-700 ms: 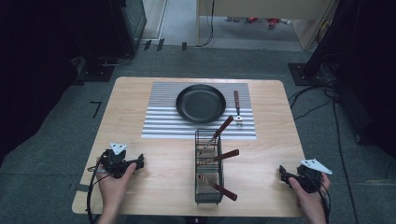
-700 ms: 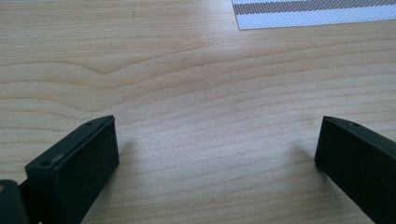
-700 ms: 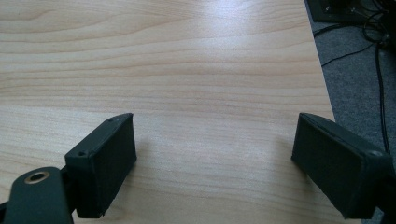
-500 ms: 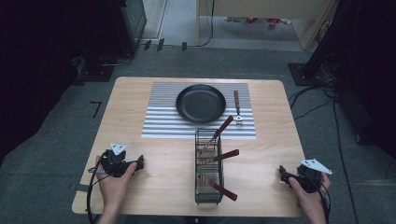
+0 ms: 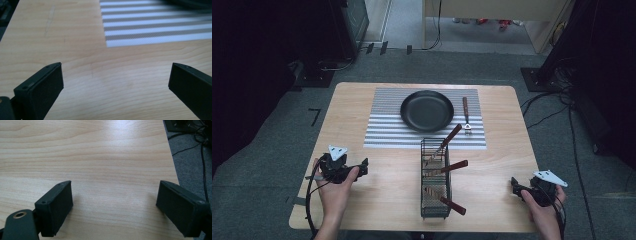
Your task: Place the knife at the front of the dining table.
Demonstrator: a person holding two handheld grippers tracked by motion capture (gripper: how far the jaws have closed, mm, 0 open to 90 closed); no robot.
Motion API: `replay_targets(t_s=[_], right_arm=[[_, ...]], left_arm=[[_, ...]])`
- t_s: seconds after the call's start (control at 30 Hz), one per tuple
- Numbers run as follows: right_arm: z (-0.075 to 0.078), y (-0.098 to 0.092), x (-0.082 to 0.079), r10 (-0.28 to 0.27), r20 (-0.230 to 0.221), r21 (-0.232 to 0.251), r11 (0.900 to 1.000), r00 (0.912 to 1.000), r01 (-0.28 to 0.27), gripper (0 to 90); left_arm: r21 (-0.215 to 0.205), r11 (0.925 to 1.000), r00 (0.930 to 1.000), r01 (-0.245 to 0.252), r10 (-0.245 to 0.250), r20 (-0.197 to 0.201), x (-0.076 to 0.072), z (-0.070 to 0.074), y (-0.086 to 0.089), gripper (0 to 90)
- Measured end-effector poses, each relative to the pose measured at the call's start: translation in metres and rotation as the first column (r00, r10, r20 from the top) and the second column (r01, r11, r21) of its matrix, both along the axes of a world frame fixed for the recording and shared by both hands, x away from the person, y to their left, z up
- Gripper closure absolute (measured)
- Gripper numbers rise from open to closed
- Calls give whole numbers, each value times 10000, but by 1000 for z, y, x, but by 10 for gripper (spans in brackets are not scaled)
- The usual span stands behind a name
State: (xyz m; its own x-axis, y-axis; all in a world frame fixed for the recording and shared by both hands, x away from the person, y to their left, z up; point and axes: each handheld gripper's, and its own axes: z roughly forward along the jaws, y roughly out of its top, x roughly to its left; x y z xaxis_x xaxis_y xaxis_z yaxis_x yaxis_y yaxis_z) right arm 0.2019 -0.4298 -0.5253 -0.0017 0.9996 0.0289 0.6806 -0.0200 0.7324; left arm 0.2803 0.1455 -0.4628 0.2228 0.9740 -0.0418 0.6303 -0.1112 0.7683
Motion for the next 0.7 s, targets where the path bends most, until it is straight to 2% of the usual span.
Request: replay_targets(t_s=[0.2, 0.33, 0.37, 0.47, 0.57, 0.6, 0.7], right_arm=[[0, 0, 0, -5, -3, 6, 10000, 10000, 5, 131], [0, 0, 0, 4, -9, -5, 10000, 10000, -4, 131], [0, 0, 0, 4, -7, -6, 10000, 10000, -4, 131], [0, 0, 0, 11, 8, -5, 10000, 10000, -11, 131], [0, 0, 0, 6, 8, -2, 10000, 10000, -6, 131], [0, 0, 0, 9, 5, -3, 10000, 10000, -9, 131], [0, 0, 0, 11, 5, -5, 10000, 10000, -11, 131]], left_arm=[[-412, 9978, 9972, 527, -504, 547, -1, 27, -19, 0], [-492, 9953, 9944, 830, -794, 703, -1, 38, -29, 0], [-497, 9934, 9916, 1035, -991, 835, -1, 45, -36, 0], [-511, 9913, 9886, 1213, -1160, 963, 0, 52, -43, 0], [-575, 9842, 9791, 1677, -1595, 1263, 1, 66, -57, 0], [-575, 9842, 9791, 1677, -1595, 1263, 1, 66, -57, 0], [-634, 9771, 9713, 2032, -1929, 1392, 5, 74, -70, 0]])
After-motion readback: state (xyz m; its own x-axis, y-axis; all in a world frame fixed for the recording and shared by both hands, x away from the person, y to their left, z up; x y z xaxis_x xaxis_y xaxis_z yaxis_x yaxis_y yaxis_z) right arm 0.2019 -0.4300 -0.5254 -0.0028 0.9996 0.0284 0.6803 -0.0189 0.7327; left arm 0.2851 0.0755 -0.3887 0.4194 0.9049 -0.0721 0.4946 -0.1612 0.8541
